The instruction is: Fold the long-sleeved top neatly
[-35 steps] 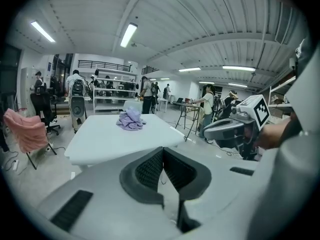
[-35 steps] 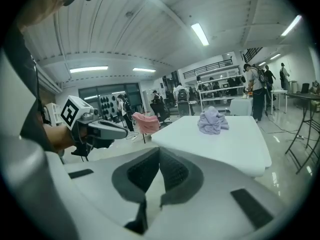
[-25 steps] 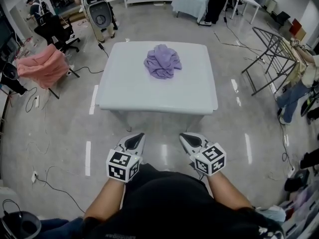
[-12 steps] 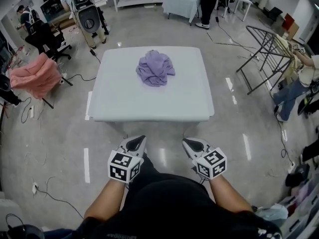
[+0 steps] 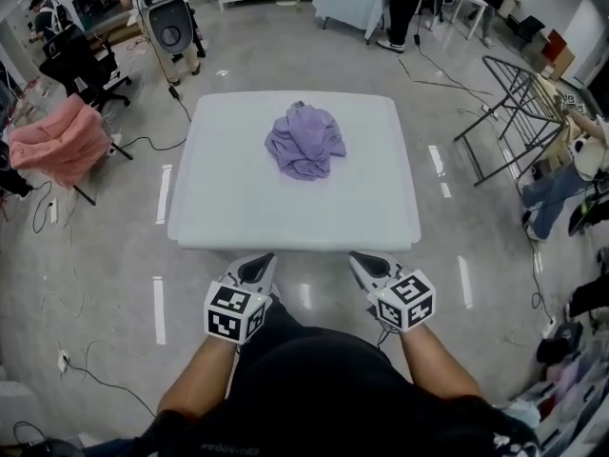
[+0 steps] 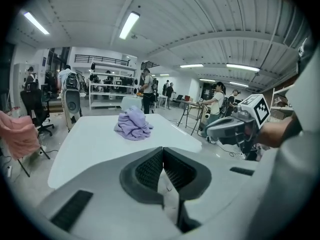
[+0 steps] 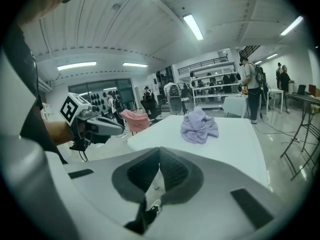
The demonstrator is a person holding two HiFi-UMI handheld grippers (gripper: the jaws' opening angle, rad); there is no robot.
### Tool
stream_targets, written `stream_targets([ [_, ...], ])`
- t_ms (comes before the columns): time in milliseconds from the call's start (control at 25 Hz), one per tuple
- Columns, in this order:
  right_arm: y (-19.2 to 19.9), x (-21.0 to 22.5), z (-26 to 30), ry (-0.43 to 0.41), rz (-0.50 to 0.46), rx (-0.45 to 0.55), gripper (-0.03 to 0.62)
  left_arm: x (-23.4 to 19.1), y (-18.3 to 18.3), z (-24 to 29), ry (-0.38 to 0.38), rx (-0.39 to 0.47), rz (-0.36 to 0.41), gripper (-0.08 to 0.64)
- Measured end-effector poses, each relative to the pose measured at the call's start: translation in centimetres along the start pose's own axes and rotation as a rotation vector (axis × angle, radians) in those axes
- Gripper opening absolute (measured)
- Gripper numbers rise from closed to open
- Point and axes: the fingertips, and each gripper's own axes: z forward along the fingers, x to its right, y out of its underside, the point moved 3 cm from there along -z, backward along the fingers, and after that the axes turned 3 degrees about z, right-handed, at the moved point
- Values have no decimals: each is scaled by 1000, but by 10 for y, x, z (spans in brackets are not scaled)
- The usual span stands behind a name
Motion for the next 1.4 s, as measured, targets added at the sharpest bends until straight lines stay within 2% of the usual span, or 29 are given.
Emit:
stream_targets([
  [400,-67,30,91,63,24,25,5,-107,-57,53,52,11,36,5],
  [720,-81,65,154,149,76,-2,5,-167,-75,93,116,-13,80,3],
  [1000,-92,91,172,153,77,-26,5,-181,-74,116,109,-44,40,4],
  [1200,-103,121,180,114,87,-39,5,-179,-80,132,54,-45,-8,5],
  [1400,-115,142,202,88,46,-48,6,-172,-82,143,16,-35,-34,3],
])
